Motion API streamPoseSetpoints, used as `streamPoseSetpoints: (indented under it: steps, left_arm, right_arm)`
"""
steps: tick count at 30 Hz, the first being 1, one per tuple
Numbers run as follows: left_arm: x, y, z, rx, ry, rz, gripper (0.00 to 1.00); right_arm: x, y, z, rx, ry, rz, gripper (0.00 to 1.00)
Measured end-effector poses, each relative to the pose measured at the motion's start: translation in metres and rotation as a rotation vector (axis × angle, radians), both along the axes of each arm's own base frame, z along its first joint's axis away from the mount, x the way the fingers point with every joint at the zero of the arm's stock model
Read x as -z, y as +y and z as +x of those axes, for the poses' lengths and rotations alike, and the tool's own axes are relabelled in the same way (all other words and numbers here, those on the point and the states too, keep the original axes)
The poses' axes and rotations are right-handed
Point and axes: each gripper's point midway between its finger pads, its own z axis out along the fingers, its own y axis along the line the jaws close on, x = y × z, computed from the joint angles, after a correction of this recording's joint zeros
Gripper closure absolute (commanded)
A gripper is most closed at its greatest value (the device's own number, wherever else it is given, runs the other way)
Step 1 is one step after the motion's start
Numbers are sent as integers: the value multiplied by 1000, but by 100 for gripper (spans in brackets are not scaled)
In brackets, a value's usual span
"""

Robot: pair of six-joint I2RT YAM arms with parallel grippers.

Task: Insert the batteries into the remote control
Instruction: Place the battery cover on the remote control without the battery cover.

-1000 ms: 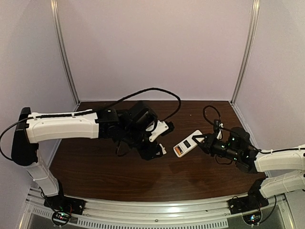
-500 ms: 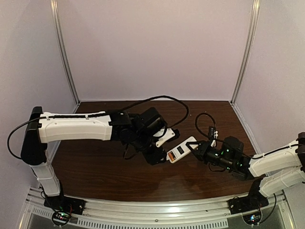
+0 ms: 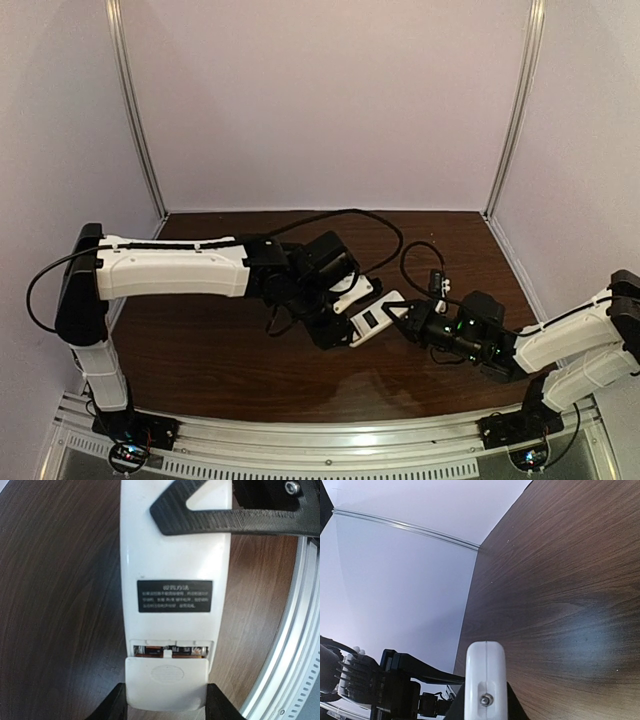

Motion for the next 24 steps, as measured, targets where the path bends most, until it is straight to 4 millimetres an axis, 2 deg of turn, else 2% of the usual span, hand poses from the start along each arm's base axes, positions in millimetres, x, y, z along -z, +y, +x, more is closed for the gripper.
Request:
streamPoseSetpoints:
  steps: [24]
  left_arm:
    - [0,-2,-4,40,-15,15,67]
  right_arm:
    - [2,9,-5,-20,12,24,100]
